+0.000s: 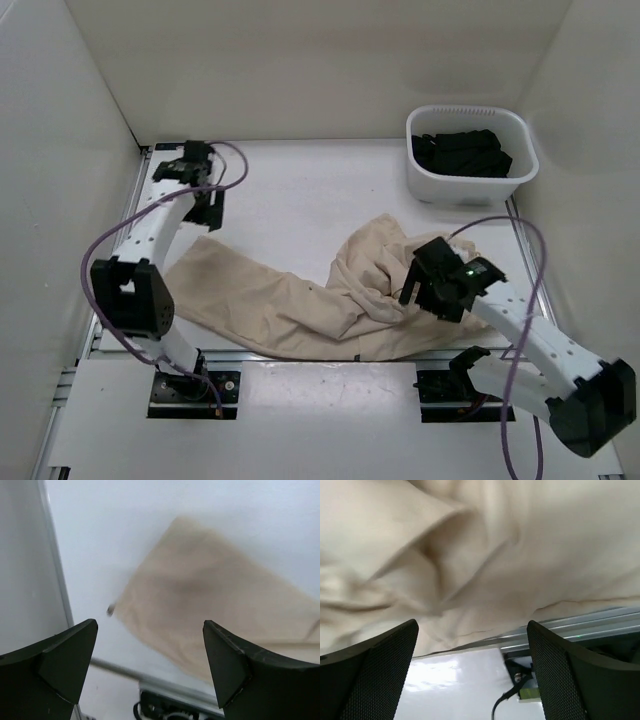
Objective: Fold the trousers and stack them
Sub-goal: Flatten the trousers out
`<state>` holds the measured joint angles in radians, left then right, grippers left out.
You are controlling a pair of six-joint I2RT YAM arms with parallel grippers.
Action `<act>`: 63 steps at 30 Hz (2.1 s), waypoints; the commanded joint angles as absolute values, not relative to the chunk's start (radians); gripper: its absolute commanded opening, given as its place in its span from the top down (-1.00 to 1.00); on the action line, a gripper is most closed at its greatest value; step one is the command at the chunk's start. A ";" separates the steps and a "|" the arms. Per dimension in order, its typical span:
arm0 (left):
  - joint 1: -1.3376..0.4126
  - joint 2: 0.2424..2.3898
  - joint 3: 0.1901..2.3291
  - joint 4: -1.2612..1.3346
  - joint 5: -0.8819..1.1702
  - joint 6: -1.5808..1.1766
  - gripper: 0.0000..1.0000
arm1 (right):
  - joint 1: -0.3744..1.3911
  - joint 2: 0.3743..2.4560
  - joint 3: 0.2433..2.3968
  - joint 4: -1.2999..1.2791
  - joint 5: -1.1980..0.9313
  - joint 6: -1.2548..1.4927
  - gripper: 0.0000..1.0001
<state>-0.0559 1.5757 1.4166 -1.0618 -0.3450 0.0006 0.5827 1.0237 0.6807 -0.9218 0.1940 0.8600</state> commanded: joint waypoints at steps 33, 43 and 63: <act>-0.719 2.447 2.094 -0.883 0.446 0.000 -0.95 | 0.040 1.509 0.867 -0.251 0.321 0.781 -0.97; -0.678 2.335 2.060 -0.950 0.171 0.000 0.72 | 0.009 1.620 0.876 -0.403 0.397 0.833 0.88; -0.132 1.546 1.485 -0.974 -0.630 0.000 0.72 | 0.066 1.325 0.908 -0.714 0.601 0.735 1.00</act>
<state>-0.1440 1.5780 1.5295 -0.9390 -0.4904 -0.0036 0.0528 1.3743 0.8333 -0.6075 0.5148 0.7681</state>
